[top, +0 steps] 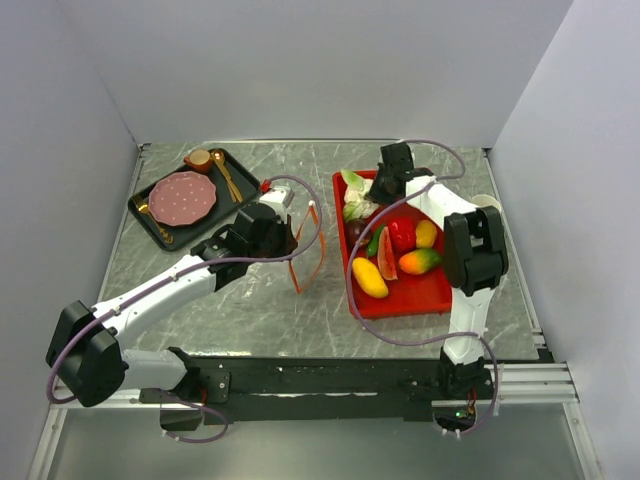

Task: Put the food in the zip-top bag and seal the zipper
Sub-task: Pick up the fake vegetable from the bin, then place the fake vegetable in the zipper food storage bag.

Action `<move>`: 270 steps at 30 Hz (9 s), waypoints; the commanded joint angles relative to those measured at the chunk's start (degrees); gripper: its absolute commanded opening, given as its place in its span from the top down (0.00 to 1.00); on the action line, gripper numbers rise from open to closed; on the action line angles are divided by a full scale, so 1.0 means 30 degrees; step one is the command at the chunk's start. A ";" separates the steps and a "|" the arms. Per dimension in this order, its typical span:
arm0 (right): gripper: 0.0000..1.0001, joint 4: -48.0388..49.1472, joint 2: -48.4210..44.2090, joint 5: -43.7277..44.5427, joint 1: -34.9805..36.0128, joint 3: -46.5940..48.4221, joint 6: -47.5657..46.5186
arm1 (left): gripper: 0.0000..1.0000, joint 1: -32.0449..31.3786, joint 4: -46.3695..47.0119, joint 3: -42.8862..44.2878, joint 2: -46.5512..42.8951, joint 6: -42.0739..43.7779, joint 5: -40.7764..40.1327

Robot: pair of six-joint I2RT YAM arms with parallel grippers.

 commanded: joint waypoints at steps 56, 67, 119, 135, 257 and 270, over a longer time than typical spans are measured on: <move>0.87 0.2465 -1.4295 -0.2654 0.4900 -0.9084 0.3319 | 0.99 0.0042 0.0552 0.1241 0.0733 -0.2171 -0.2581; 0.88 0.5453 -1.4151 -0.0957 0.6042 -1.1076 0.7332 | 0.99 0.0043 0.1021 0.1065 0.0646 -0.3255 -0.2845; 0.86 0.6446 -1.0310 -0.3797 0.9207 -0.8878 0.3905 | 0.99 0.0042 0.3246 0.1300 0.0762 -0.3664 -0.0123; 0.45 0.9619 -1.0750 -0.3826 0.9266 -1.0755 0.4083 | 0.99 0.0042 0.4068 0.0656 -0.0263 -0.4779 0.0582; 1.00 0.3527 -0.7642 -0.2743 0.7741 -0.5663 0.1623 | 0.99 0.1537 -0.0441 0.0213 -0.3484 -0.5657 -0.3460; 1.00 0.1119 -0.9437 -0.2242 0.8621 -0.0678 -0.0429 | 0.96 0.1683 -0.2873 0.2997 -0.6270 -0.4135 -0.7618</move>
